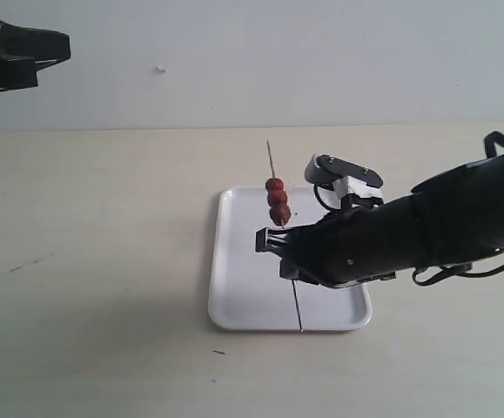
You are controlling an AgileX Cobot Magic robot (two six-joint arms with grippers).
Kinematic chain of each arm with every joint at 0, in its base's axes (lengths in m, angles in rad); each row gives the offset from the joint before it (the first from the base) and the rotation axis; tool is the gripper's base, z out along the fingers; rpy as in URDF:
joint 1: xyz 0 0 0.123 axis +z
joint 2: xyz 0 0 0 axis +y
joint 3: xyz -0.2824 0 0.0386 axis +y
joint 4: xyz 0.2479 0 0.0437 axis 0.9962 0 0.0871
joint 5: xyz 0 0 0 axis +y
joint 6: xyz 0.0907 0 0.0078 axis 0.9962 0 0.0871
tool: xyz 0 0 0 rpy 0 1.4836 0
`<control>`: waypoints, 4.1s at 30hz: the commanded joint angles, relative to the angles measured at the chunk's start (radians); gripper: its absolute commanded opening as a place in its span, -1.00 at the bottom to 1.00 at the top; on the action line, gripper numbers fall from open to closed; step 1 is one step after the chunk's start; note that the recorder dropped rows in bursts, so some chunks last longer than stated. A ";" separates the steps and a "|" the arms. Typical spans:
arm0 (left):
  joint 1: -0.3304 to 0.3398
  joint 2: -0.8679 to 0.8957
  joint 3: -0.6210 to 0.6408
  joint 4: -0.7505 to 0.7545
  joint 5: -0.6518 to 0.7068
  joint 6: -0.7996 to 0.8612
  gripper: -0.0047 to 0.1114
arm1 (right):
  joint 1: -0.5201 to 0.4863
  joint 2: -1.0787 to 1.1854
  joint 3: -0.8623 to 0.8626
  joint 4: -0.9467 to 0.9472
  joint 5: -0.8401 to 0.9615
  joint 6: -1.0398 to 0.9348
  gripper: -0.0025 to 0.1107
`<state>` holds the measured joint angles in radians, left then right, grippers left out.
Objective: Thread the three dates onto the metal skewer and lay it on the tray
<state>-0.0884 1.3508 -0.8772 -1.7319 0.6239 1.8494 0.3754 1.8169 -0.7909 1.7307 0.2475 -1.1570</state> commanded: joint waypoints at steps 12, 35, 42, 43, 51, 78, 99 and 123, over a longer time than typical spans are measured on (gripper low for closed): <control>0.002 -0.016 0.012 -0.013 0.105 0.008 -0.92 | 0.096 -0.002 -0.006 0.014 -0.268 0.119 -0.96; 0.002 -0.016 0.012 -0.013 0.130 0.008 -0.92 | 0.096 0.046 -0.006 0.014 -0.163 0.112 -0.66; 0.002 -0.016 0.012 -0.013 0.132 0.005 -0.92 | 0.096 0.046 -0.006 0.014 -0.180 0.112 -0.18; 0.002 -0.016 0.012 -0.013 0.132 0.005 -0.92 | 0.096 0.043 -0.006 0.014 -0.188 0.112 -0.16; 0.002 -0.033 0.017 -0.013 0.134 0.005 -0.92 | 0.096 -0.052 -0.006 0.014 -0.272 0.027 -0.16; 0.002 -1.128 0.641 -0.013 -0.435 -0.229 -0.92 | 0.096 -1.069 0.372 0.014 -0.241 -0.550 -0.96; 0.002 -1.308 0.815 -0.013 -0.441 -0.265 -0.92 | 0.096 -1.513 0.495 0.014 -0.242 -0.543 -0.96; 0.002 -1.308 0.815 -0.013 -0.441 -0.261 -0.92 | -0.378 -1.730 0.503 0.014 -0.306 -0.459 -0.96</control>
<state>-0.0884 0.0489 -0.0661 -1.7389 0.1807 1.5887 0.0040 0.0898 -0.2986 1.7467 -0.0531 -1.5894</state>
